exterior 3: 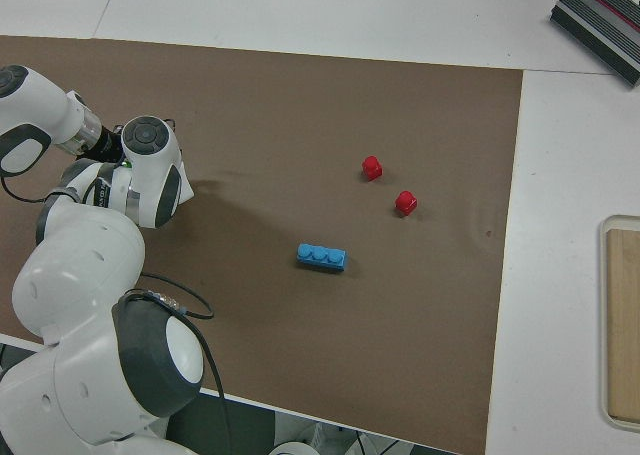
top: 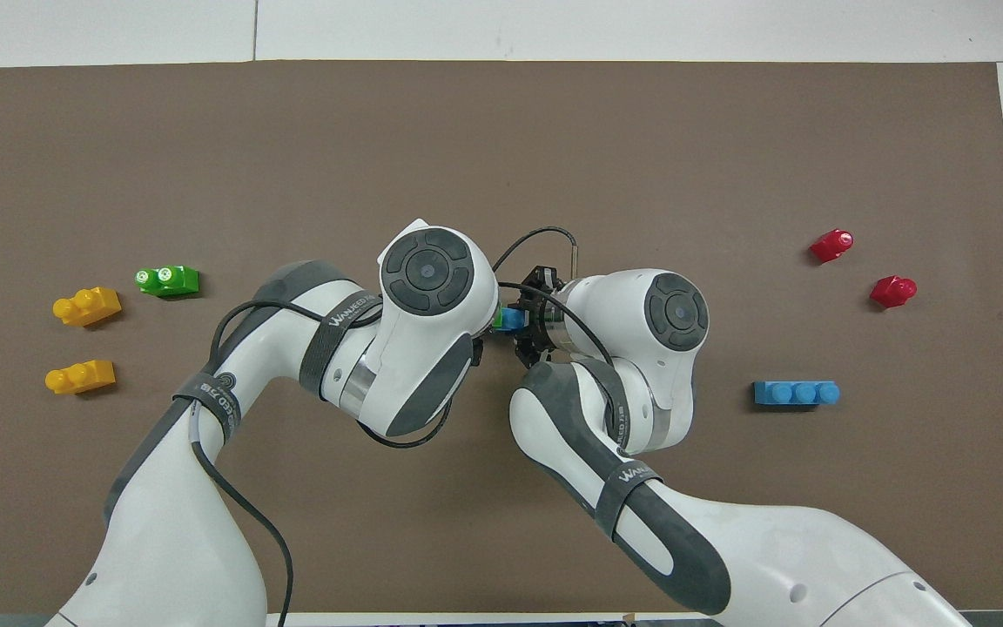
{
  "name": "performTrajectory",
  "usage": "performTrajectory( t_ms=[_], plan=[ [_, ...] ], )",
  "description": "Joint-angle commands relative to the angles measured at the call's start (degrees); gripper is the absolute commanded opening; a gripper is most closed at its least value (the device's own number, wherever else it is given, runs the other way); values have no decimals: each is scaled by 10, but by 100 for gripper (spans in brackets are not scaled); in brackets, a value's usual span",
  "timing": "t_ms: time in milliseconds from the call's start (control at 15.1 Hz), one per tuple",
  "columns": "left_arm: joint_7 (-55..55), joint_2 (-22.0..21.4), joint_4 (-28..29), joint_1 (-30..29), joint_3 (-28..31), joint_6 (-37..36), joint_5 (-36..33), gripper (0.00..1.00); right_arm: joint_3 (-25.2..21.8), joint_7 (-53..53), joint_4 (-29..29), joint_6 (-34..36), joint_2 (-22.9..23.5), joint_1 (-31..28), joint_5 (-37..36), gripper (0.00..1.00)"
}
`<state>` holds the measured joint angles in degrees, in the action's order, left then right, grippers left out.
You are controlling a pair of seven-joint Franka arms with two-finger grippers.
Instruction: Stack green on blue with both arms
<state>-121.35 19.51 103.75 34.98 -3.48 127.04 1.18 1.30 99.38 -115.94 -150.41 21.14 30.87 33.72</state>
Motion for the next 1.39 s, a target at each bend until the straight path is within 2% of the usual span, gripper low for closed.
performTrajectory(
  t_ms=[0,332,465,531,598,664,863,930,1062,1195,1328],
  plan=[
    [43,-4,29,8,7,15,-7,0,-2,-29,-23,-16,5,-15,17,0],
    [48,3,42,7,7,58,-7,0,-2,-30,-23,-16,5,-16,17,0],
    [57,3,42,7,7,51,-7,0,-2,-30,-23,-16,5,-17,17,0],
    [57,3,38,7,7,44,-7,53,-2,-29,-23,-16,5,-16,17,0],
    [57,3,35,7,7,31,-7,100,-2,-28,-23,-16,5,-16,18,0],
    [57,-1,32,6,7,17,-7,100,-2,-28,-23,-16,5,-16,26,1],
    [58,-25,19,-5,10,-19,-6,100,-2,-28,-18,-15,5,-16,41,68],
    [58,-42,19,-17,10,-24,-6,100,-2,-28,-17,-15,6,-16,41,79],
    [59,-70,15,-43,10,-50,-6,100,-2,-27,-13,-13,6,-19,42,88],
    [66,-100,8,-71,11,-95,-6,100,-2,-27,-10,-10,6,-20,42,90],
    [137,-131,9,-97,12,-158,-6,100,-2,-26,-3,7,0,-34,42,93]
  ],
)
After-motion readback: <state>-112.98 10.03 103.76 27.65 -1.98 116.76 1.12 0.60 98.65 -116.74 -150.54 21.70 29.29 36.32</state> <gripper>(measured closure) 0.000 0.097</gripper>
